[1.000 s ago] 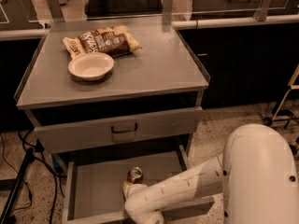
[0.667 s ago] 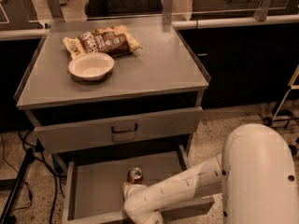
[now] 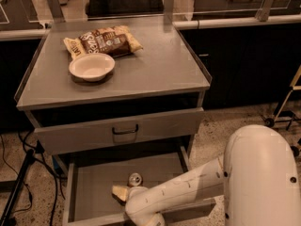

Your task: Place orange can into middle drawer

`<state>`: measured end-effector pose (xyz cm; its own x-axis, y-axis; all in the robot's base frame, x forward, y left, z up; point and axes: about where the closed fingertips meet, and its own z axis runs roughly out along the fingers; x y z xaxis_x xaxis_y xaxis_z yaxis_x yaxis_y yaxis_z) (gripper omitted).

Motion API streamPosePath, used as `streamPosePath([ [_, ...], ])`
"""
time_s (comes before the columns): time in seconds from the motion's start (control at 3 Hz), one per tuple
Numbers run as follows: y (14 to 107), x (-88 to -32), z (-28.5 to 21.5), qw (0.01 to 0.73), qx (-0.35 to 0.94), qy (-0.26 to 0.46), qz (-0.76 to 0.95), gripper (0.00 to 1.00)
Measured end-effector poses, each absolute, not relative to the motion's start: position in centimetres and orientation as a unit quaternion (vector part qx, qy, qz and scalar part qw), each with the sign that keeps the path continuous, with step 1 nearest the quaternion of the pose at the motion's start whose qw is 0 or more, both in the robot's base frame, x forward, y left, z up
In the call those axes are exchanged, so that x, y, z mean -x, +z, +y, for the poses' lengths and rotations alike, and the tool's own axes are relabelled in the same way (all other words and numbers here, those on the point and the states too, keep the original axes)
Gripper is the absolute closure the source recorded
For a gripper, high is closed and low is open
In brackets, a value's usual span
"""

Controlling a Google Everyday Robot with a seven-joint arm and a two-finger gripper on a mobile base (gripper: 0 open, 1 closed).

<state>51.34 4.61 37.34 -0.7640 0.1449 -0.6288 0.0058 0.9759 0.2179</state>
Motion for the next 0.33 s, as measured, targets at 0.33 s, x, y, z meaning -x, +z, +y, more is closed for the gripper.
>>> streamPosePath([
  [0.33, 37.34, -51.34, 4.61, 0.341, -0.04, 0.102, 0.934, 0.0],
])
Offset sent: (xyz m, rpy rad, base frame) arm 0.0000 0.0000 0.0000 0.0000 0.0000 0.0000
